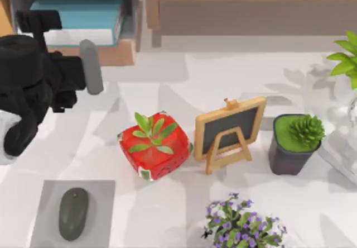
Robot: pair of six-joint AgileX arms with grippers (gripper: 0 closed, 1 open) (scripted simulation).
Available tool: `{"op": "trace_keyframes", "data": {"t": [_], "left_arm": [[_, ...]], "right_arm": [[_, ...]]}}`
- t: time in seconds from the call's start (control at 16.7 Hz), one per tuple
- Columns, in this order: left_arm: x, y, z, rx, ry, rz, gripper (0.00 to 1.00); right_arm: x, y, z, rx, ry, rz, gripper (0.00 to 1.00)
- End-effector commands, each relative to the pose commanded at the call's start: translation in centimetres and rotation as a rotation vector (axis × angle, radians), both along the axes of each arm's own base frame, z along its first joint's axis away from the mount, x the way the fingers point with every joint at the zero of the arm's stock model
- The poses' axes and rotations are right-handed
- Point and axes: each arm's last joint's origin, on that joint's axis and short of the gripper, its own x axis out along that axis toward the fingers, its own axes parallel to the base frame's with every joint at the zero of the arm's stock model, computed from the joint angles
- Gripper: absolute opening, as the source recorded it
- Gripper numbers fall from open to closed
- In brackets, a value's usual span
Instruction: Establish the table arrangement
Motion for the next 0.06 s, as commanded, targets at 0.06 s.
{"op": "trace_keyframes", "data": {"t": [0.06], "left_arm": [[-0.17, -0.01, -0.01, 0.001, -0.001, 0.001, 1.00]], "right_arm": [[0.00, 0.00, 0.00, 0.000, 0.000, 0.000, 1.00]]}}
